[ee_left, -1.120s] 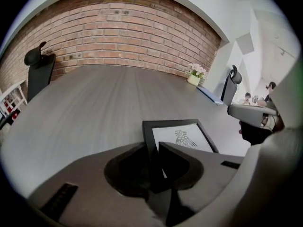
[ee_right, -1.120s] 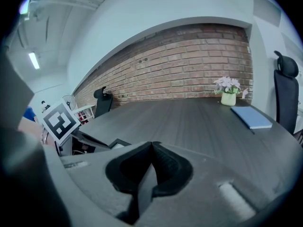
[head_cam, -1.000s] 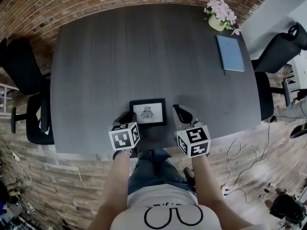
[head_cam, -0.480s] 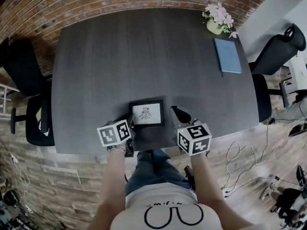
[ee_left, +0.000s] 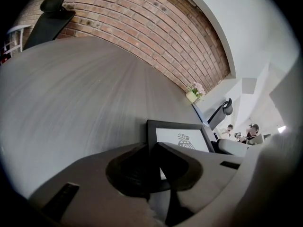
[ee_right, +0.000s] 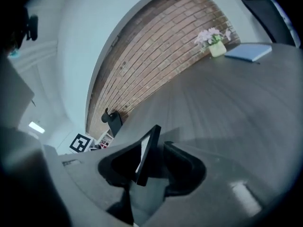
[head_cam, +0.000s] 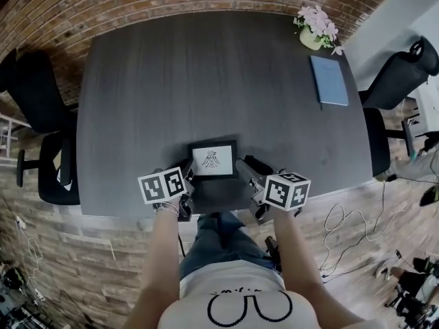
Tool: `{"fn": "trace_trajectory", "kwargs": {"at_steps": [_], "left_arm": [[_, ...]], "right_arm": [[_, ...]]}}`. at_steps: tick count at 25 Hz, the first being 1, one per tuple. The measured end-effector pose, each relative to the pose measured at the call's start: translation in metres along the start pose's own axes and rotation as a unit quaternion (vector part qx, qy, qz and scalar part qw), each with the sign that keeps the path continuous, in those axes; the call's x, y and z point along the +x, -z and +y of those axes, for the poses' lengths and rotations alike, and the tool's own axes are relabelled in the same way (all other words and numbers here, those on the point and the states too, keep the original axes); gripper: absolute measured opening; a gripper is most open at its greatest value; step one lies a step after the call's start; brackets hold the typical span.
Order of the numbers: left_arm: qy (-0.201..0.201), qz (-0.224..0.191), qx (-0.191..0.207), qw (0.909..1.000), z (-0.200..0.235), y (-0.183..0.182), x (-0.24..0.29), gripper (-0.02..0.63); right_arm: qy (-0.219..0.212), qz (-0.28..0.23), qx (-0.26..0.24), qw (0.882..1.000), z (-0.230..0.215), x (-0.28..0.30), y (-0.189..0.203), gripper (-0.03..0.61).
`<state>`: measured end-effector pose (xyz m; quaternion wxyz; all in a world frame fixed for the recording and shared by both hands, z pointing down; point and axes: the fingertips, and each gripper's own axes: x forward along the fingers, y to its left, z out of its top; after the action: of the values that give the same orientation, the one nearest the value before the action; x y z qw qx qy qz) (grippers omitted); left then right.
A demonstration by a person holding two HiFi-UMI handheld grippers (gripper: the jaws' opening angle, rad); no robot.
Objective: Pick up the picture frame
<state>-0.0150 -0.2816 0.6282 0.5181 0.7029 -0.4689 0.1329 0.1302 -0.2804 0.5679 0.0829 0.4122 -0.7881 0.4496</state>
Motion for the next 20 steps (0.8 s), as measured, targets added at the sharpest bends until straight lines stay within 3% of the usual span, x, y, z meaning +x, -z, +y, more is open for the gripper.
{"fn": "trace_trajectory", "kwargs": {"at_steps": [8, 15, 20], "left_arm": [[0.004, 0.005, -0.002, 1.0000, 0.000, 0.000, 0.000, 0.067], [0.001, 0.004, 0.001, 1.0000, 0.002, -0.001, 0.000, 0.067], [0.002, 0.001, -0.002, 1.0000, 0.003, -0.001, -0.001, 0.067]], "right_arm": [[-0.073, 0.027, 0.135, 0.988, 0.004, 0.034, 0.019, 0.138], [-0.087, 0.057, 0.133, 0.986, 0.014, 0.054, 0.027, 0.107], [-0.100, 0.050, 0.165, 0.980, 0.018, 0.056, 0.024, 0.037]]}}
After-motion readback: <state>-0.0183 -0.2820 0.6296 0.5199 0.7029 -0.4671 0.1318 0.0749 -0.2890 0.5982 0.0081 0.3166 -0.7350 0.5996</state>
